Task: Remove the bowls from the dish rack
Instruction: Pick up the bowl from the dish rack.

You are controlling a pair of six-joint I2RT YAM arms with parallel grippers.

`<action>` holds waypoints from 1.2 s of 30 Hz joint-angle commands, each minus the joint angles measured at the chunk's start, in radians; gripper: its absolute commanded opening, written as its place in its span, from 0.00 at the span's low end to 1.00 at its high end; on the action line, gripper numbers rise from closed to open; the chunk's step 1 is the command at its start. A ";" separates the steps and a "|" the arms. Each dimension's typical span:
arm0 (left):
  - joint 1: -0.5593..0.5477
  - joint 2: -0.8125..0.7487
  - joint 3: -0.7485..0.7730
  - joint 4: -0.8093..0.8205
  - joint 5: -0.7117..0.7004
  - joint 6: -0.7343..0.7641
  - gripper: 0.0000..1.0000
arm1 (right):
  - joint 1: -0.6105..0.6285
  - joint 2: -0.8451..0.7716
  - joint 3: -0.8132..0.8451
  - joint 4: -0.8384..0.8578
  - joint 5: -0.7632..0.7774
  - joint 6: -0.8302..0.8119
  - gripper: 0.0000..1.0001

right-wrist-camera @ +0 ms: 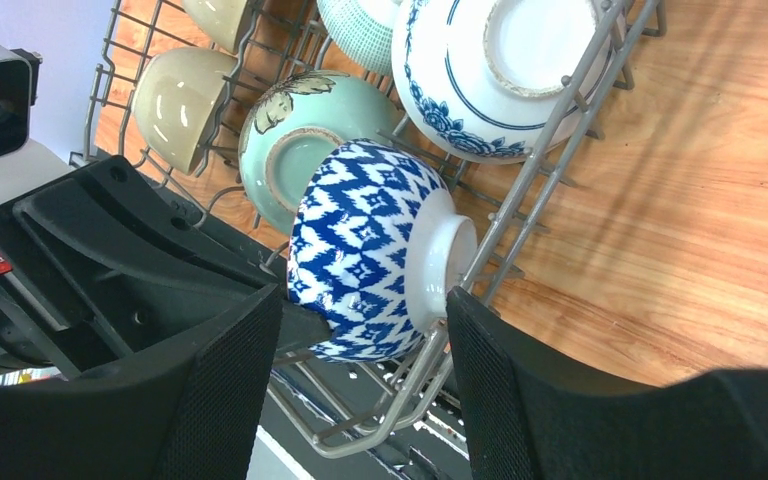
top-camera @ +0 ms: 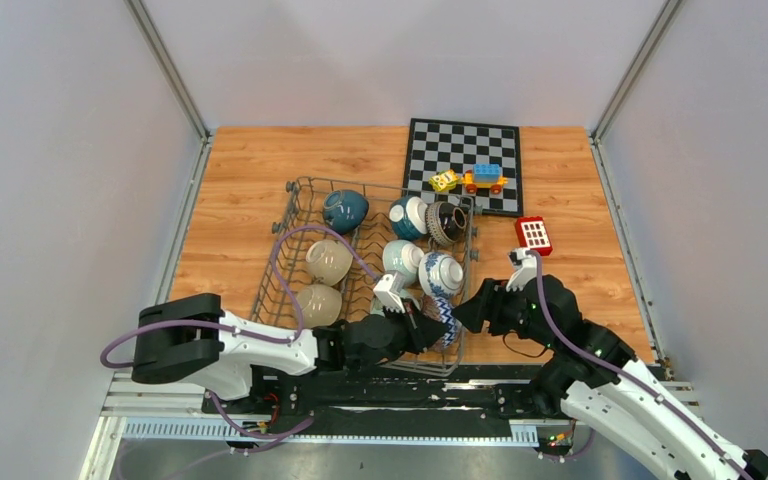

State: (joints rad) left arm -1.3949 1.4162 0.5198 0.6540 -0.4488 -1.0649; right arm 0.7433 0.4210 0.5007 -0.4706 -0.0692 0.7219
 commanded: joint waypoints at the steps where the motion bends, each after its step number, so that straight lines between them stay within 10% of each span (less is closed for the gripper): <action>1: 0.010 -0.050 -0.017 0.152 0.048 0.045 0.00 | 0.001 -0.010 0.037 -0.055 0.024 -0.033 0.65; 31: 0.058 -0.337 -0.062 0.095 0.179 0.176 0.00 | 0.001 -0.100 0.230 -0.091 0.032 -0.115 0.70; 36: 0.068 -0.426 0.047 -0.130 0.226 0.353 0.00 | 0.001 -0.071 0.356 -0.100 0.043 -0.211 0.70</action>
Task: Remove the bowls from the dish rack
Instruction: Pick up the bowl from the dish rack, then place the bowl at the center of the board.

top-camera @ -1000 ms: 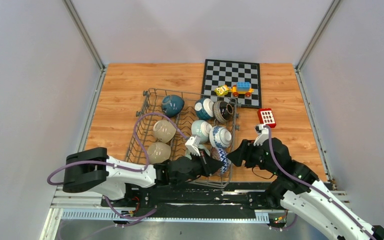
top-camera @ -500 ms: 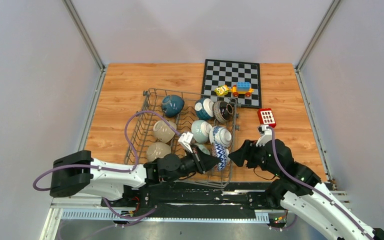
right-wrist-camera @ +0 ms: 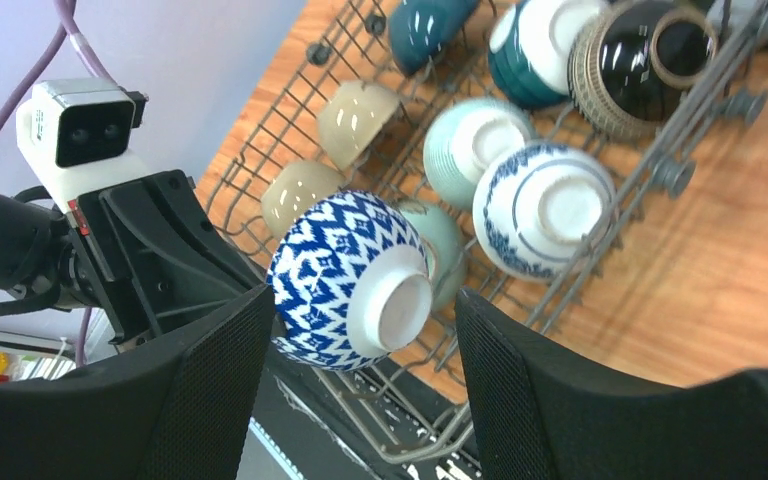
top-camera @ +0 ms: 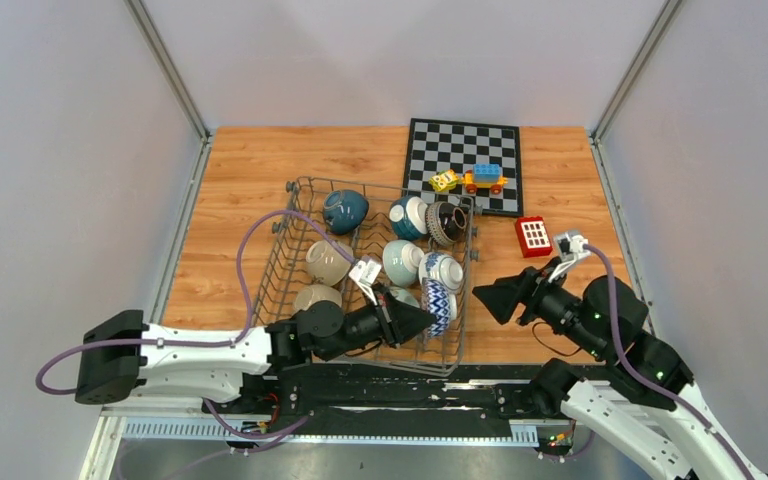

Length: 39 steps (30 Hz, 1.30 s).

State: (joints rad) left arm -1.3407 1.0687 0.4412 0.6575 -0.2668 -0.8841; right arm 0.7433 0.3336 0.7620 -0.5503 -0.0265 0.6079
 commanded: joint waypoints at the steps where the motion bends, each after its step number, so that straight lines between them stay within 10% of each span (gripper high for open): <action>1: 0.014 -0.102 0.178 -0.233 0.053 0.242 0.00 | 0.001 0.026 0.124 -0.031 0.010 -0.120 0.70; 13: -0.011 -0.065 0.825 -1.252 0.070 1.015 0.00 | 0.001 0.288 0.477 -0.172 -0.083 -0.285 0.66; 29: -0.165 -0.019 0.811 -1.432 -0.036 1.708 0.00 | 0.006 0.638 0.844 -0.526 -0.147 -0.395 0.61; 39: -0.302 0.030 0.746 -1.485 -0.067 1.833 0.00 | 0.197 0.836 1.039 -0.688 0.012 -0.458 0.59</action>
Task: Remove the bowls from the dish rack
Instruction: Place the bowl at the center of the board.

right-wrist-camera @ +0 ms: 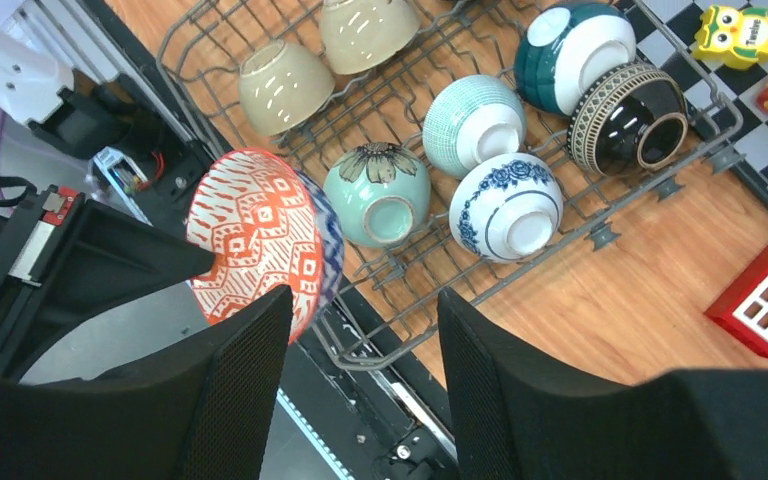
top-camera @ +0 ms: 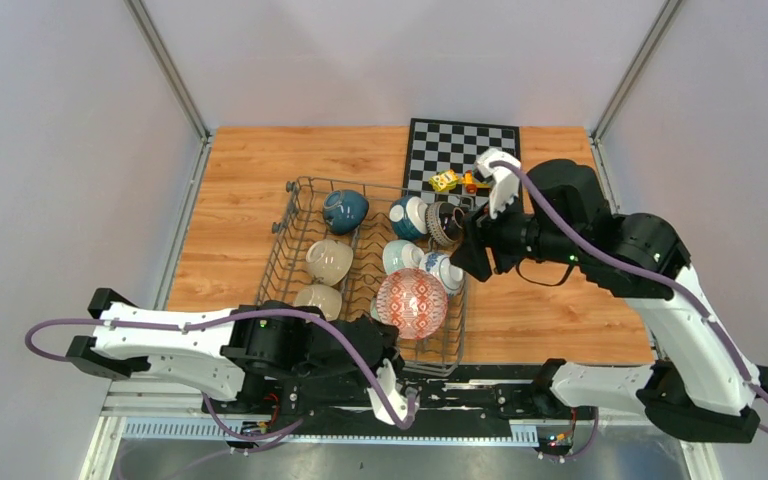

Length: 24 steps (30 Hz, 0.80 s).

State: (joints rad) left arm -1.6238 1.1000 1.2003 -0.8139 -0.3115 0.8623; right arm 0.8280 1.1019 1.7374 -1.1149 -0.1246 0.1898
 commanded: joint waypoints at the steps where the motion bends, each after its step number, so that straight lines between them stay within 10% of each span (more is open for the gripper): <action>1: -0.020 -0.005 -0.014 -0.015 -0.014 0.089 0.00 | 0.162 0.086 0.071 -0.133 0.182 -0.042 0.58; 24: -0.040 -0.050 -0.019 -0.077 0.043 0.089 0.00 | 0.372 0.260 0.044 -0.178 0.302 -0.007 0.47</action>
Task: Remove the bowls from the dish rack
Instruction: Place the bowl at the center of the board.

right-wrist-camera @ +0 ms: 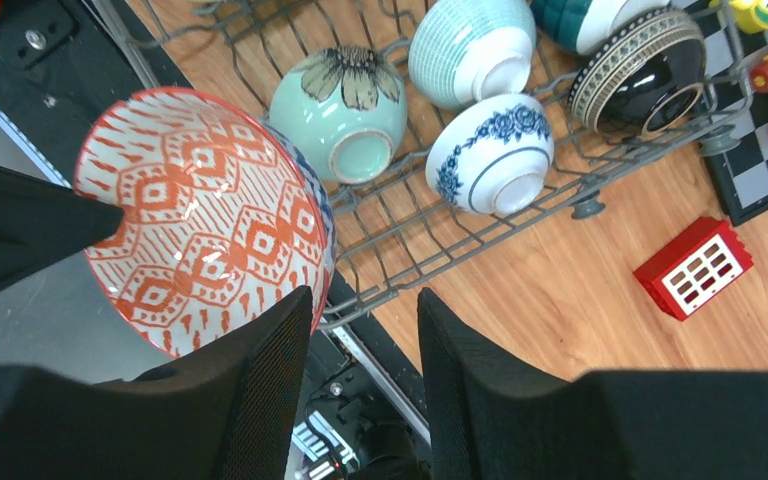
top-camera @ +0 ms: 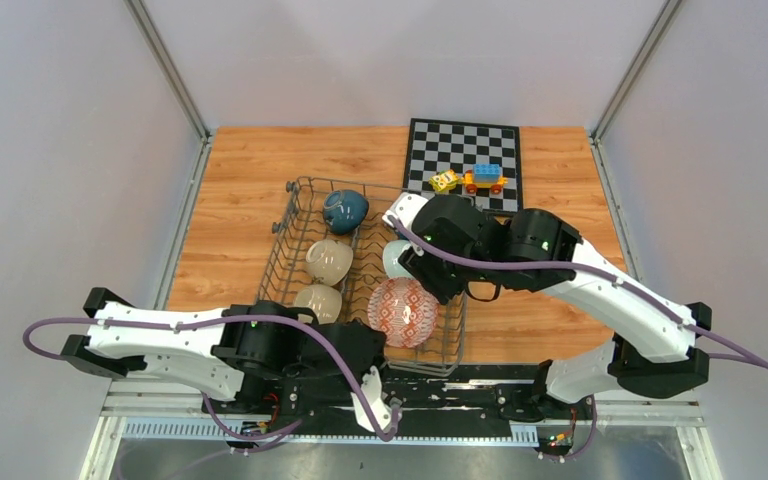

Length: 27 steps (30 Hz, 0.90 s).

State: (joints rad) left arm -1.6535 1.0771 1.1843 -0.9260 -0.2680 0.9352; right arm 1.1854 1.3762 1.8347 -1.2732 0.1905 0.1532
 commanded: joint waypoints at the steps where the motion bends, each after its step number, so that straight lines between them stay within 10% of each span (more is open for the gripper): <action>1: -0.011 -0.027 -0.004 0.038 0.000 0.016 0.00 | 0.015 -0.017 -0.066 -0.011 -0.024 0.034 0.47; 23: -0.011 -0.025 -0.026 0.081 -0.011 -0.046 0.00 | 0.015 -0.041 -0.196 0.052 -0.100 0.127 0.24; 27: -0.011 -0.036 -0.033 0.104 -0.018 -0.066 0.00 | 0.015 -0.048 -0.209 0.065 -0.105 0.137 0.07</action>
State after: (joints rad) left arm -1.6543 1.0687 1.1584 -0.8906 -0.2619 0.8948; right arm 1.1851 1.3472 1.6440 -1.2102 0.0998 0.2653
